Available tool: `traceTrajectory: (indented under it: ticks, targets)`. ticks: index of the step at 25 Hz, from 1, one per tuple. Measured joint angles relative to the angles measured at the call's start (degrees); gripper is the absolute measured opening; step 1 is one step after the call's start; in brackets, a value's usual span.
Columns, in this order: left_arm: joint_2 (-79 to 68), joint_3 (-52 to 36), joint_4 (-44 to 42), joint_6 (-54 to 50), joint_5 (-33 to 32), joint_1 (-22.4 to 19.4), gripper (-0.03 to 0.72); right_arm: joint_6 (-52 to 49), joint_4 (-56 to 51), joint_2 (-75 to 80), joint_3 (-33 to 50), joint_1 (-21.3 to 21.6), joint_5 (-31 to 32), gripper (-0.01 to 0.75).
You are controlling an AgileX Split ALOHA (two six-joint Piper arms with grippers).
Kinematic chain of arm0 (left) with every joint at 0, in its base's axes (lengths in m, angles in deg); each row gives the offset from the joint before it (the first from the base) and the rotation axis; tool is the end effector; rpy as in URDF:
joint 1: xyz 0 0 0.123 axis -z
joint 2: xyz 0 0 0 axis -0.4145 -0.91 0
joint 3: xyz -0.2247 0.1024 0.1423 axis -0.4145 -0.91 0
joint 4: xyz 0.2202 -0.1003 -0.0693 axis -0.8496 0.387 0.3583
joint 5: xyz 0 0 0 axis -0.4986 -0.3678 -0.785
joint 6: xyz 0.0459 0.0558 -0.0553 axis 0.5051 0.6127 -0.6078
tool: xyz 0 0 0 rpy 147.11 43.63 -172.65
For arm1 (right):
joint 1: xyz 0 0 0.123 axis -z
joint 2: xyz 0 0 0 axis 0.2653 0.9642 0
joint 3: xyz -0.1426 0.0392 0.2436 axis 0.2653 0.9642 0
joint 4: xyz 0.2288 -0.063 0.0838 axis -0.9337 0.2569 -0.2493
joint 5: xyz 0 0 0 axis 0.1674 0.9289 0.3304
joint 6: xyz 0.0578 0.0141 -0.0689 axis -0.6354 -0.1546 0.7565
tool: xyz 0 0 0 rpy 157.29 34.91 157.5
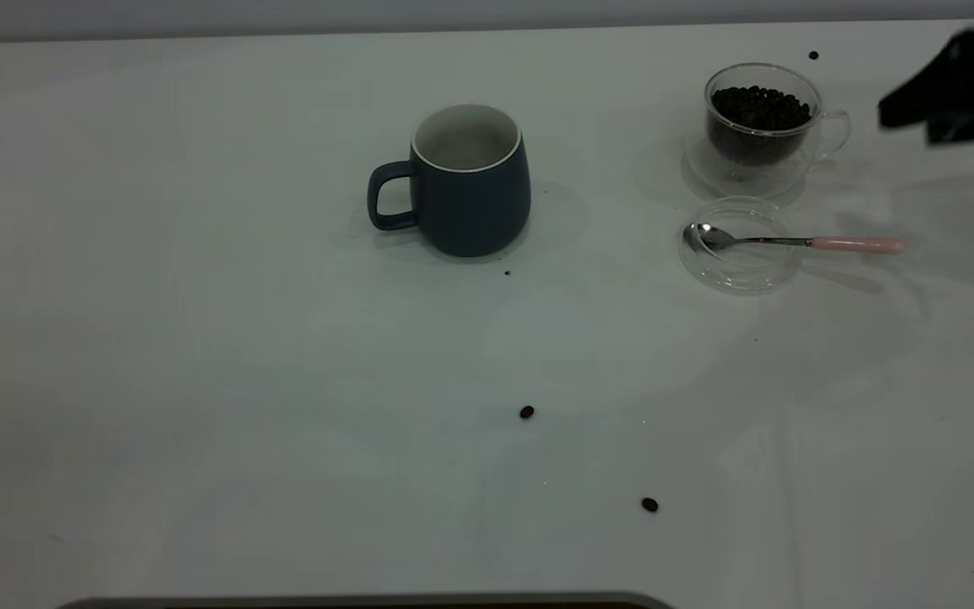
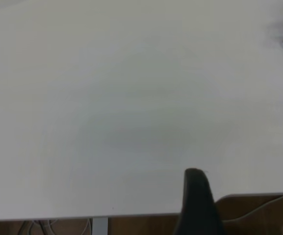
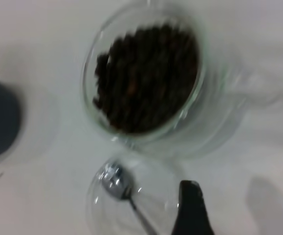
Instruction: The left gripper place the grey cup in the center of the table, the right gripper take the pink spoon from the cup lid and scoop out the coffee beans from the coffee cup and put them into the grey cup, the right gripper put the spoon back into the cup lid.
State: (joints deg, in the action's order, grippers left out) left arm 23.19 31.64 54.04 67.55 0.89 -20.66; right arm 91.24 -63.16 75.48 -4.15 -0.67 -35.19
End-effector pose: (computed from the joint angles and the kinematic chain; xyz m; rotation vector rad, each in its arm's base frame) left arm -0.0089 0.0052 0.2675 0.0387 2.1116 0.0122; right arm 0.3904 -0.0511 0.0623 -0.1046 2.4804 0.5785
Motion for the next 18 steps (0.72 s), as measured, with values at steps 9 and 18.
traceTrajectory:
  ticks: [9, 18]
  targets:
    - [0.00, 0.00, 0.00, 0.07, 0.00, 0.00, 0.567, -26.33, 22.48, -33.32, 13.40, -12.61, -0.13, 0.577]
    - [0.00, 0.00, 0.00, 0.07, 0.00, 0.00, 0.567, -71.63, 64.23, -77.76, 24.70, -18.12, 21.18, 0.577]
